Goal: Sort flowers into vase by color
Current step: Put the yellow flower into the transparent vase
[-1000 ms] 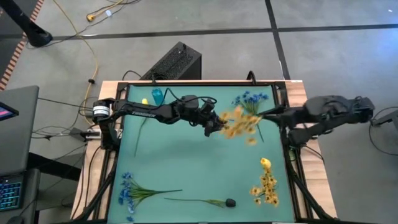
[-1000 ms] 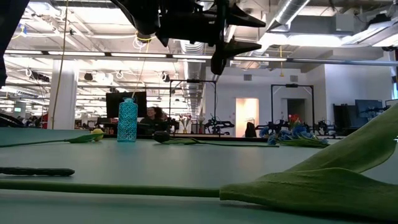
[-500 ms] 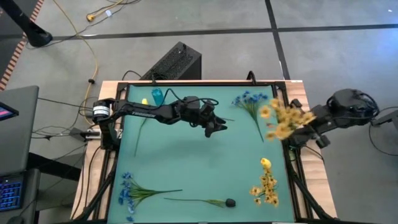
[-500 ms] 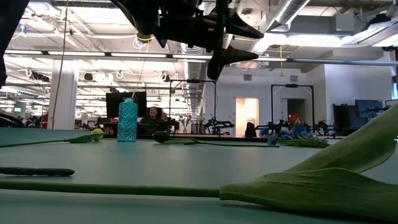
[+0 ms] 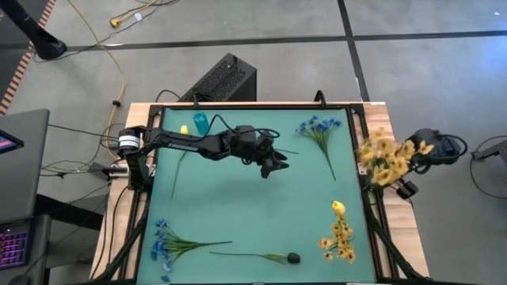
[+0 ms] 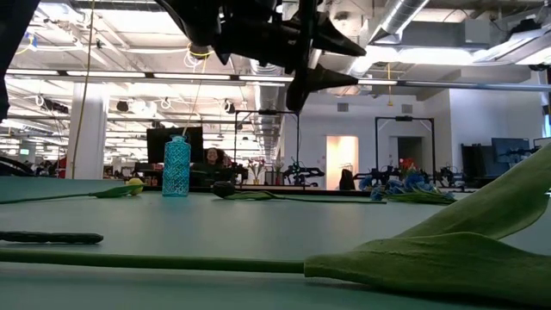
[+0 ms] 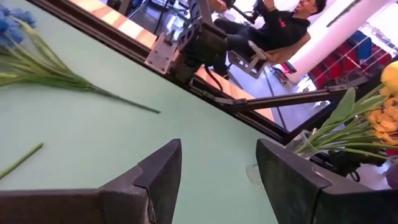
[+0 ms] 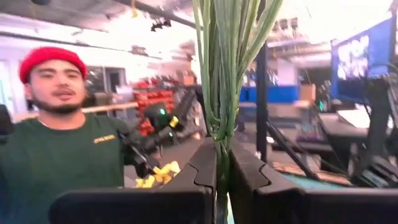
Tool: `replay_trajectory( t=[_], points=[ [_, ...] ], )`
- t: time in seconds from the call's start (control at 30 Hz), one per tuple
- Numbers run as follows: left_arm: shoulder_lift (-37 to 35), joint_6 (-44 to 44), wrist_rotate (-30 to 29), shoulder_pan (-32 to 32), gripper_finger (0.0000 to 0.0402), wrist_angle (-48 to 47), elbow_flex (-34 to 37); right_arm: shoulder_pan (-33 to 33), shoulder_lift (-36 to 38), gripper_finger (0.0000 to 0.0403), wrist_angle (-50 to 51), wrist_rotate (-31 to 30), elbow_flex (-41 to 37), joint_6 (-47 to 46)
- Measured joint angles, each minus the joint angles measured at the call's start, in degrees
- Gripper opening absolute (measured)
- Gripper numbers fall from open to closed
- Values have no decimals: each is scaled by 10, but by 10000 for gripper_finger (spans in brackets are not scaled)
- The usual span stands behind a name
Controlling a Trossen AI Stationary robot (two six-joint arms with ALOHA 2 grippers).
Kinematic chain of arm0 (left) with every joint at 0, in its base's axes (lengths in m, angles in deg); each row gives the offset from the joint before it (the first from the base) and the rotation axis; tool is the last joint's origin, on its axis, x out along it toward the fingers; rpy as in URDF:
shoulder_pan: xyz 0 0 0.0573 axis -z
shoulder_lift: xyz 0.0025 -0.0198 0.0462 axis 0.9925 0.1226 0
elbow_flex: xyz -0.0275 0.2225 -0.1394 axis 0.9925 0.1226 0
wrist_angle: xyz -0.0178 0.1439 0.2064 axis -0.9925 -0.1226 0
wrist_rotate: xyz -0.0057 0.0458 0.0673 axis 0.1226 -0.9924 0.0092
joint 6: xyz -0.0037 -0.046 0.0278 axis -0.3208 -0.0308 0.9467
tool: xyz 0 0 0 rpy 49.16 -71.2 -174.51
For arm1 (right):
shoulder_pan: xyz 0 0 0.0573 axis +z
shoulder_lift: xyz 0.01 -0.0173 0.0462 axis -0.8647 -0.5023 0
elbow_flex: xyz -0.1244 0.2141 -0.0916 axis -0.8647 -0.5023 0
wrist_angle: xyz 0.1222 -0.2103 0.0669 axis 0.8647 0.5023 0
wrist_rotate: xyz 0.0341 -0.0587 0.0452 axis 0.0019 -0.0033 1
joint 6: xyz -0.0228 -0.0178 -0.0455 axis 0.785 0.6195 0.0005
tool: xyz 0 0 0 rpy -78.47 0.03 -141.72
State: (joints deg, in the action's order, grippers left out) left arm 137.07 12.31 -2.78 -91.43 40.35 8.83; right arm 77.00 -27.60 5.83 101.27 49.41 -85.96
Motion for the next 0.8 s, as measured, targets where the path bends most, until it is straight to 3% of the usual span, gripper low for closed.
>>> replay_trajectory(
  t=[0.37,0.53,0.8],
  points=[
    [0,1,-29,0,194,-1,0,83,-6,44,-207,0,-123,7],
    [0,-8,-35,-1,194,-1,0,143,-23,44,-250,-7,-136,25],
    [0,-11,-49,-1,194,-1,0,257,-134,44,-320,-51,-136,92]
  ],
)
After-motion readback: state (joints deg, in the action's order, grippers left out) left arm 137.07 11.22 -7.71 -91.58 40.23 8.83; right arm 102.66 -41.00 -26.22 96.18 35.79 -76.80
